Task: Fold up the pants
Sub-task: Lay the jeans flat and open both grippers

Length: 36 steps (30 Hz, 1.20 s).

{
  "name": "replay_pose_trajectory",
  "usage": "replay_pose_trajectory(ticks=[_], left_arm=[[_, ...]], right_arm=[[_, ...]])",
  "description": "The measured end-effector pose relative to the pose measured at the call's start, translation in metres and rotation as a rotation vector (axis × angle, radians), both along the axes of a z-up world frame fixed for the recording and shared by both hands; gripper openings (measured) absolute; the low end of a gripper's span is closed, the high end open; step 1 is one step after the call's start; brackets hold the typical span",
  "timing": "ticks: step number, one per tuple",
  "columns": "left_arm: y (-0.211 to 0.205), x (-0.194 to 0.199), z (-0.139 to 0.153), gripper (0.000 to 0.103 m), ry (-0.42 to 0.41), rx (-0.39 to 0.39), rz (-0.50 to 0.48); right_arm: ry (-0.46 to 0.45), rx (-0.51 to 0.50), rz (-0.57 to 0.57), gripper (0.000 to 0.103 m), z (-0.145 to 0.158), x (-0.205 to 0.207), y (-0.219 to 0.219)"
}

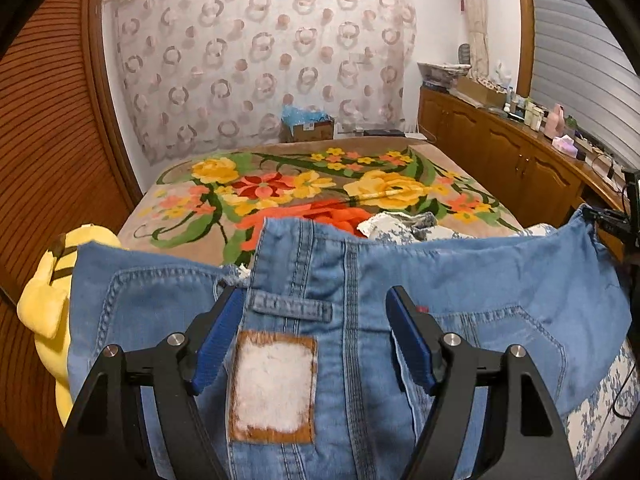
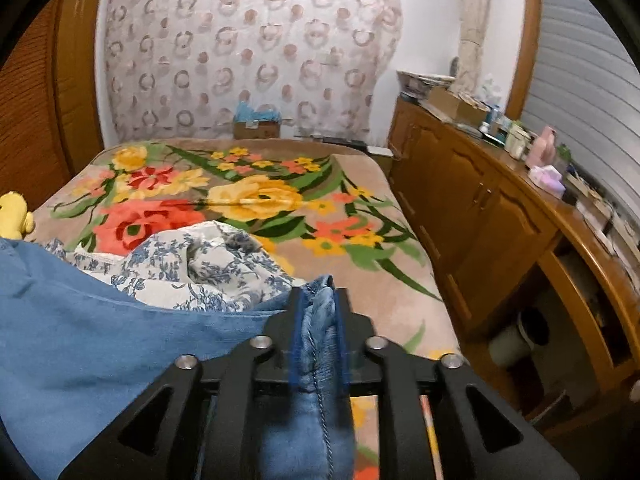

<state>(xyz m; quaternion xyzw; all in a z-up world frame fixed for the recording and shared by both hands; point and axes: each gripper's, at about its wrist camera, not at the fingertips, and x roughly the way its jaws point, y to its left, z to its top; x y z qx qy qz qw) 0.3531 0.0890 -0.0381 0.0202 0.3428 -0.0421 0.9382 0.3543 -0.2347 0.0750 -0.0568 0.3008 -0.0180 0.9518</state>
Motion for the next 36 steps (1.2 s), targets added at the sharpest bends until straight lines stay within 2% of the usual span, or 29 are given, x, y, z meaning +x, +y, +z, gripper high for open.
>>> replay_pose_trajectory(ticks=[3,11,15,19,29,36], left_arm=[[0.000,-0.010,-0.003,0.075,0.007,0.002,0.002],[0.004,-0.039,-0.014,0.075,0.028,-0.006,0.007],[0.008,-0.051,-0.017,0.075,0.034,-0.011,0.017],[0.016,-0.062,-0.020,0.075,0.039,-0.017,0.032],[0.028,-0.080,-0.030,0.075,0.056,-0.015,0.039],[0.033,-0.081,-0.038,0.075,0.073,-0.018,0.042]], right_arm=[[-0.014,0.023,0.000,0.033,0.010,-0.016,-0.006],[0.000,0.088,0.117,0.038,0.014,-0.071,0.004],[0.015,0.128,0.176,0.045,0.015,-0.096,0.011],[0.037,0.137,0.249,0.046,0.016,-0.118,0.018],[0.108,0.151,0.368,0.049,0.020,-0.134,0.005],[0.143,0.116,0.384,0.052,0.023,-0.156,-0.010]])
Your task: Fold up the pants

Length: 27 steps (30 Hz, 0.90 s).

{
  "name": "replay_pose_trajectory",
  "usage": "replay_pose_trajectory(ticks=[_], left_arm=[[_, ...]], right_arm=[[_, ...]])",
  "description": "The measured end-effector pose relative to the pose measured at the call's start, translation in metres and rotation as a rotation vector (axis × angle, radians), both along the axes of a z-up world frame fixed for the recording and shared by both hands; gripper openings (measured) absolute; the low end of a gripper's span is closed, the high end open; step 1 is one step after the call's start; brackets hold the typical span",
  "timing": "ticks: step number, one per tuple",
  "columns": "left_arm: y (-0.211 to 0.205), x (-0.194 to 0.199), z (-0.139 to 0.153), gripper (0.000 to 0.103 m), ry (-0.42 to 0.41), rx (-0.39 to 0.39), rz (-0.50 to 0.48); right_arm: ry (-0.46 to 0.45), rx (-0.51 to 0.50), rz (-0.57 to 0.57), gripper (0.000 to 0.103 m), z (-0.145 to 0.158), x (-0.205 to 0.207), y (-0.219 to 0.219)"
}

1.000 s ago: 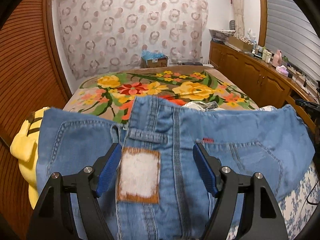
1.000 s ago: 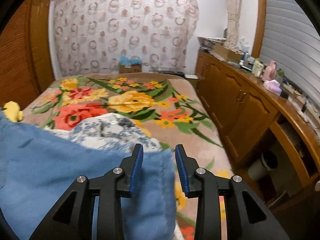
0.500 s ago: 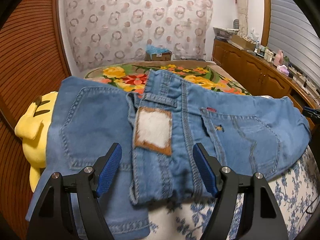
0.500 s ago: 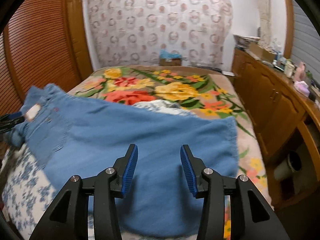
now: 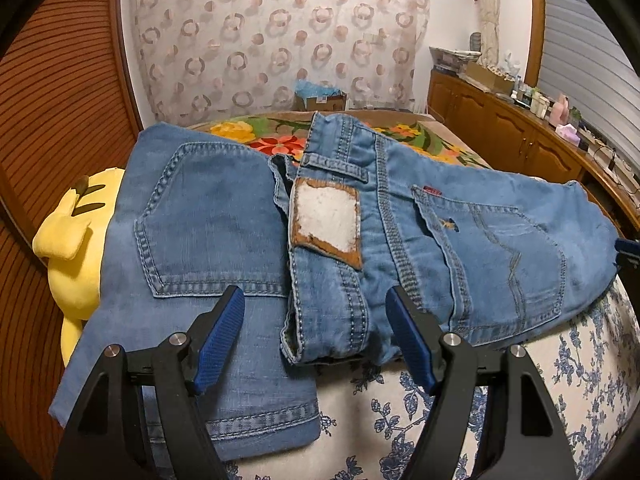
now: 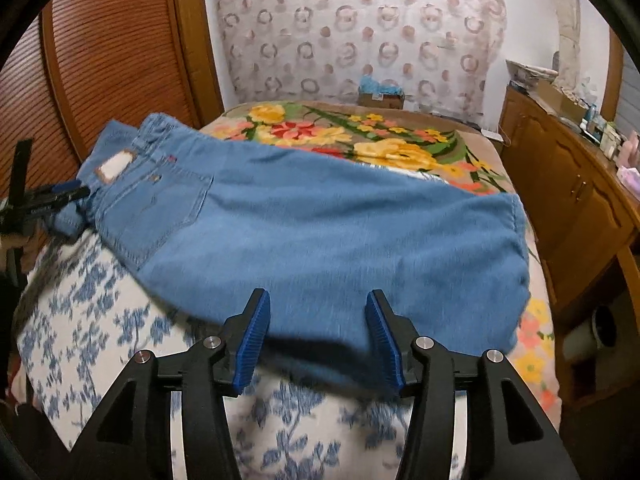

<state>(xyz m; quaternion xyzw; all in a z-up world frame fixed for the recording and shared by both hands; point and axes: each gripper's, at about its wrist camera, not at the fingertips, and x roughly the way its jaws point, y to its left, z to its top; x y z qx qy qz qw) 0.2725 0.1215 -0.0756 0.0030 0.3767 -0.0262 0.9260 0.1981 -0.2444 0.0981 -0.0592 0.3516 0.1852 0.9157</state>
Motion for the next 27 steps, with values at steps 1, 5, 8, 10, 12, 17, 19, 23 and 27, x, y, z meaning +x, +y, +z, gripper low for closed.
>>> replay_pose_trajectory(ticks=[1,5,8,10,12,17,19,23,27], left_arm=[[0.000,0.001,-0.001,0.074,0.002,0.001,0.001],[0.001,0.004,-0.005,0.072,0.010,0.006,0.004],[0.001,0.007,-0.007,0.071,0.013,0.016,0.009],[0.001,0.009,-0.009,0.069,0.015,0.017,0.012],[0.002,0.009,-0.009,0.067,0.015,0.022,0.013],[0.003,0.008,-0.009,0.058,0.011,0.024,0.008],[0.003,0.007,-0.009,0.055,0.009,0.025,0.005],[0.002,0.004,-0.008,0.055,0.008,0.018,0.003],[0.001,0.007,-0.009,0.055,0.013,0.023,0.004]], right_arm=[[0.005,-0.012,-0.003,0.053,0.000,-0.003,-0.004],[0.037,-0.045,-0.007,0.053,-0.009,-0.010,-0.017],[0.054,-0.082,-0.013,0.053,-0.018,-0.010,-0.019],[0.055,-0.117,-0.010,0.053,-0.023,-0.008,-0.017],[0.061,-0.134,-0.006,0.054,-0.026,-0.002,-0.016],[0.052,-0.177,0.005,0.056,-0.030,0.016,-0.008],[0.041,-0.190,-0.001,0.056,-0.029,0.019,-0.004],[-0.004,-0.223,-0.023,0.056,-0.035,0.022,0.017],[-0.014,-0.229,-0.015,0.047,-0.043,0.024,0.026]])
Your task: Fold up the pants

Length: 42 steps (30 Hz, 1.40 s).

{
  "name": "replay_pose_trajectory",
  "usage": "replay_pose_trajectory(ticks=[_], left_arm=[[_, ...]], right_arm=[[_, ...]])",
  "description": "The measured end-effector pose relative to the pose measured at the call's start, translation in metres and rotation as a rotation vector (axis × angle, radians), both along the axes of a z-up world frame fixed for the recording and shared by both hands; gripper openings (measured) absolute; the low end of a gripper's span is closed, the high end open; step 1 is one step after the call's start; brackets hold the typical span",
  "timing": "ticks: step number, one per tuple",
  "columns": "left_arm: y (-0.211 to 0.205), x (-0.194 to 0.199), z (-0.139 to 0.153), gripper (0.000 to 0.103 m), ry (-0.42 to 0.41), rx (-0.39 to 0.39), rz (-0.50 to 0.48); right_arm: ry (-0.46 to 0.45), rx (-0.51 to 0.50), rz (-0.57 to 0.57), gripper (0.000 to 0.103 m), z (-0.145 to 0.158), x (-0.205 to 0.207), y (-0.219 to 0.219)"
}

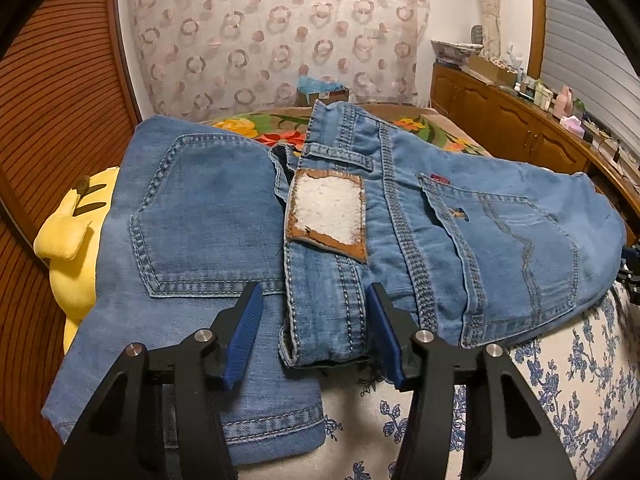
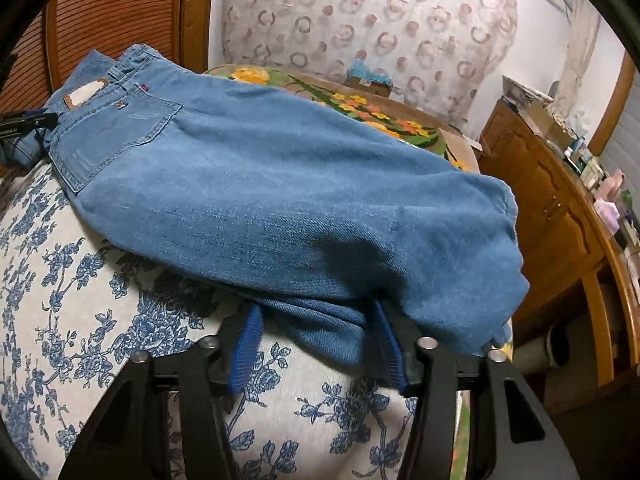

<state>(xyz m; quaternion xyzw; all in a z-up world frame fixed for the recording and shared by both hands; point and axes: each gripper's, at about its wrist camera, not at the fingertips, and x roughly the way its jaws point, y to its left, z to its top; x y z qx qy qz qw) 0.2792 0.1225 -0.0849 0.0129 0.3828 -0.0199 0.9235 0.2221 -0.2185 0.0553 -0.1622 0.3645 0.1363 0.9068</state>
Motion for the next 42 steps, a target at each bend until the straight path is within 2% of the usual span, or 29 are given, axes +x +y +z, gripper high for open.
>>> replay_pose_trajectory(ticks=[2,3,4,6,9,14,16,20,27,35,42], left_arm=[[0.000,0.001,0.000,0.051,-0.002,0.002,0.000],[-0.001,0.001,0.000,0.045,-0.003,0.002,-0.004],[-0.001,0.000,0.001,0.034,-0.006,-0.004,-0.012],[-0.003,0.000,0.002,0.025,-0.012,-0.014,-0.024],[-0.006,-0.003,0.005,0.018,-0.028,-0.005,-0.022],[-0.014,-0.014,0.018,0.009,-0.053,0.007,-0.040],[-0.016,-0.024,0.029,0.003,-0.090,0.009,-0.043],[-0.010,-0.041,0.049,0.002,-0.132,0.012,-0.031],[-0.008,-0.047,0.042,0.002,-0.110,0.001,-0.027],[0.001,-0.067,0.061,0.002,-0.166,-0.013,-0.010],[0.007,-0.106,0.079,0.002,-0.220,-0.017,-0.008]], right_arm=[[-0.001,0.014,0.006,0.040,-0.002,0.000,-0.002],[0.000,0.021,0.010,0.034,0.001,-0.002,-0.006],[-0.001,0.025,0.011,0.030,0.000,-0.002,-0.005],[-0.011,0.020,0.007,0.018,-0.001,-0.003,-0.009],[-0.022,0.041,0.009,0.011,0.002,-0.001,-0.015],[-0.081,0.055,-0.010,0.007,0.007,-0.011,-0.017],[-0.104,0.065,-0.015,0.007,0.009,-0.017,-0.016],[-0.136,0.084,-0.017,0.007,0.007,-0.035,-0.014],[-0.155,0.079,-0.018,0.006,-0.006,-0.053,-0.009],[-0.199,0.065,-0.015,0.006,0.005,-0.069,-0.009],[-0.231,0.082,-0.016,0.006,0.005,-0.105,-0.010]])
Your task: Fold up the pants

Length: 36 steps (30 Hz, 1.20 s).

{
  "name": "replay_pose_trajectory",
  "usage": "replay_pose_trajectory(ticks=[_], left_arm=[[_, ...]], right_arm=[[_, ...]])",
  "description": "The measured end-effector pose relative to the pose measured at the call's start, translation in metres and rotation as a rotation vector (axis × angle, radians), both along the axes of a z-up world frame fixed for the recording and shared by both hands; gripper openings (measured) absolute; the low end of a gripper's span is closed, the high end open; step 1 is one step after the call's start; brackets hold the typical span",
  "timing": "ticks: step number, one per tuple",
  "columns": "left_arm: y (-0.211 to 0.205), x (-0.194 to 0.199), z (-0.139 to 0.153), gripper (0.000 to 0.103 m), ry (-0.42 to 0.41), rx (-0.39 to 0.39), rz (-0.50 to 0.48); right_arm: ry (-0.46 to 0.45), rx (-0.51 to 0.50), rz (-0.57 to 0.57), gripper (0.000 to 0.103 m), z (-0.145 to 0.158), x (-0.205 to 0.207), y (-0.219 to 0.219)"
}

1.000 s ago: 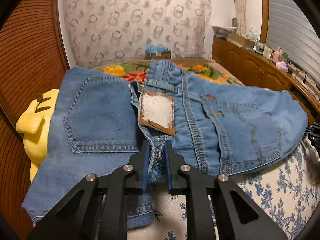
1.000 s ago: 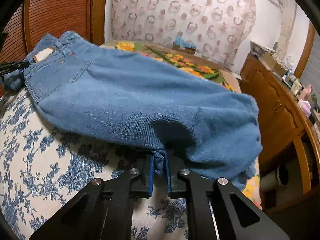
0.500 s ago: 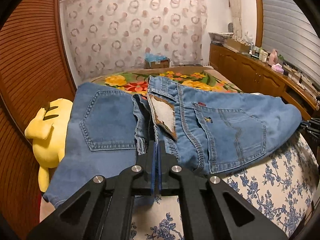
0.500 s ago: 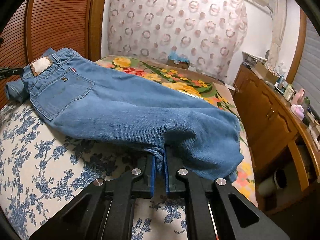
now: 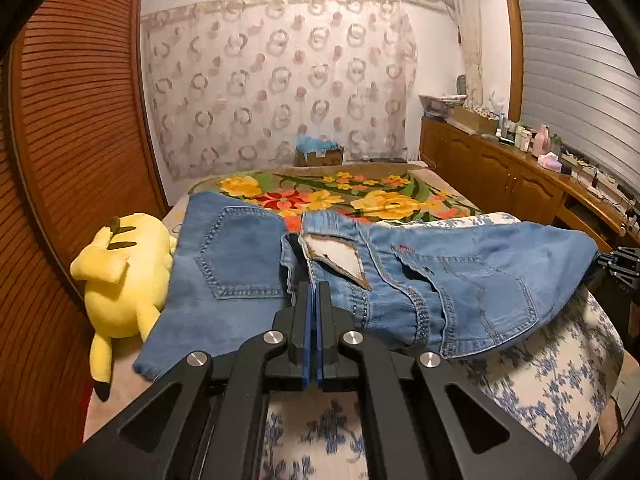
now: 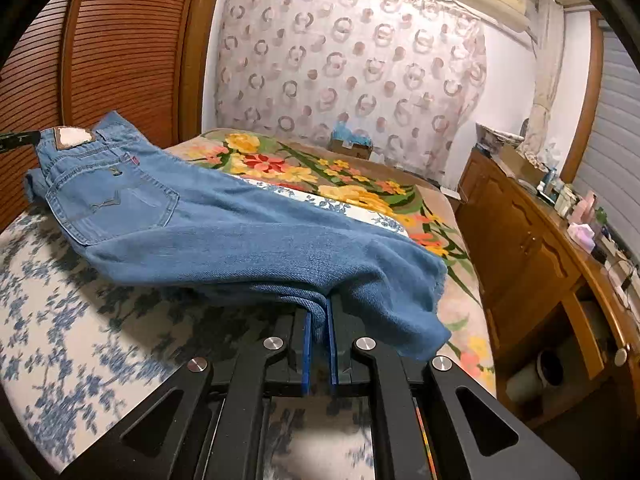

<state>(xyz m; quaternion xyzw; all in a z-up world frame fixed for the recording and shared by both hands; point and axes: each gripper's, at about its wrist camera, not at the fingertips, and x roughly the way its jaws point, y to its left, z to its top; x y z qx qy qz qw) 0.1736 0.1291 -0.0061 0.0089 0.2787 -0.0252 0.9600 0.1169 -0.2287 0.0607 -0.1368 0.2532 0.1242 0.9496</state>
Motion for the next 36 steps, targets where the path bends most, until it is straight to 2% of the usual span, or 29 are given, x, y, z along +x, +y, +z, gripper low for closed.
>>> replay_pose_trajectory(ticks=[8,14,21,29,33,35,36], left_arm=[[0.009,-0.066,0.006,0.002,-0.040,-0.019,0.017],[0.012,-0.107,0.001,0.002,-0.025,-0.040,0.026],[0.007,-0.107,-0.031,0.002,0.060,-0.043,0.029],[-0.006,-0.104,-0.041,0.003,0.103,-0.019,0.014],[-0.016,-0.103,-0.041,0.018,0.111,-0.017,-0.011],[-0.022,-0.100,-0.042,0.028,0.109,-0.019,-0.022],[-0.026,-0.099,-0.042,0.038,0.107,-0.022,-0.028]], right_arm=[[-0.008,0.044,0.019,0.006,-0.007,-0.057,-0.010],[0.010,0.101,0.050,0.006,-0.006,-0.090,-0.023],[0.055,0.148,0.056,0.006,-0.020,-0.087,-0.039],[0.096,0.219,0.044,0.006,-0.025,-0.080,-0.054],[0.103,0.232,0.040,0.012,-0.022,-0.084,-0.055],[0.102,0.238,0.035,0.013,-0.019,-0.089,-0.060],[0.101,0.239,0.034,0.014,-0.018,-0.092,-0.059]])
